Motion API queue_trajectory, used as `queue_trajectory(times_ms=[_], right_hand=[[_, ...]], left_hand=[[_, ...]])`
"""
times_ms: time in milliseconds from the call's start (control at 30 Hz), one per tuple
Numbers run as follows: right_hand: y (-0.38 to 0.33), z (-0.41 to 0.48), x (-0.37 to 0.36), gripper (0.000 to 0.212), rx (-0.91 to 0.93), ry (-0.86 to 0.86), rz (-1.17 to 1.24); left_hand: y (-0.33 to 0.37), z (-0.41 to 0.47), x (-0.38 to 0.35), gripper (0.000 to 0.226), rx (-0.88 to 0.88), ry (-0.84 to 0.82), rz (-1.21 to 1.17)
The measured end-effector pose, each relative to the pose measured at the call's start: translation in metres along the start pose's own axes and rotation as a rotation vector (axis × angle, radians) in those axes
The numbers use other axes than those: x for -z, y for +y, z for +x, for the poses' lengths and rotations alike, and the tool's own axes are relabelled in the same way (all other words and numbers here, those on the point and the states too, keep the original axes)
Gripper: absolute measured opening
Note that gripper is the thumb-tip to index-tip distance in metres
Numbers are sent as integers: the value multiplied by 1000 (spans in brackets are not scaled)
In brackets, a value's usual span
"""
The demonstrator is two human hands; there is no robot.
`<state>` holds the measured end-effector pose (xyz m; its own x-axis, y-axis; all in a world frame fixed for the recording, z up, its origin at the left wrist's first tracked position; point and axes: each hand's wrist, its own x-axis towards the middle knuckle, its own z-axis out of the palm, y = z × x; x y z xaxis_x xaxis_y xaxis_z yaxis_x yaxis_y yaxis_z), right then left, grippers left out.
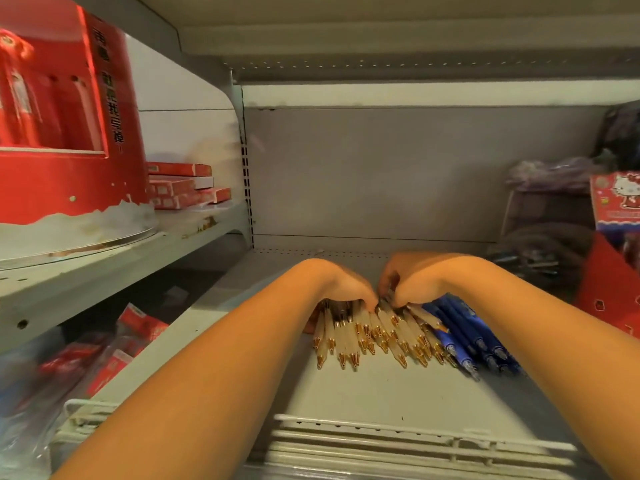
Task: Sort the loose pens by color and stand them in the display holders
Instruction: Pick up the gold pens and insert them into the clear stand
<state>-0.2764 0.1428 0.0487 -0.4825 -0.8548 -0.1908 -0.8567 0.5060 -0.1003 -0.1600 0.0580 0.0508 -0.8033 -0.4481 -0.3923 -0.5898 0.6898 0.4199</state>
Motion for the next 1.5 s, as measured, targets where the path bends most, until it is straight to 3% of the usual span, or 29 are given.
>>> queue_trajectory(times_ms=[367, 600, 1067, 1200, 1500], right_hand=[[4, 12, -7, 18, -30, 84, 182], [5, 6, -11, 16, -6, 76, 192], [5, 0, -20, 32, 1, 124, 175], [7, 0, -21, 37, -12, 153, 190], [2, -1, -19, 31, -17, 219, 272]], left_hand=[[18, 11, 0, 30, -42, -46, 186], [12, 26, -1, 30, 30, -83, 216], [3, 26, -3, 25, 115, -62, 322], [-5, 28, 2, 34, 146, -61, 337], [-8, 31, -1, 26, 189, -69, 318]])
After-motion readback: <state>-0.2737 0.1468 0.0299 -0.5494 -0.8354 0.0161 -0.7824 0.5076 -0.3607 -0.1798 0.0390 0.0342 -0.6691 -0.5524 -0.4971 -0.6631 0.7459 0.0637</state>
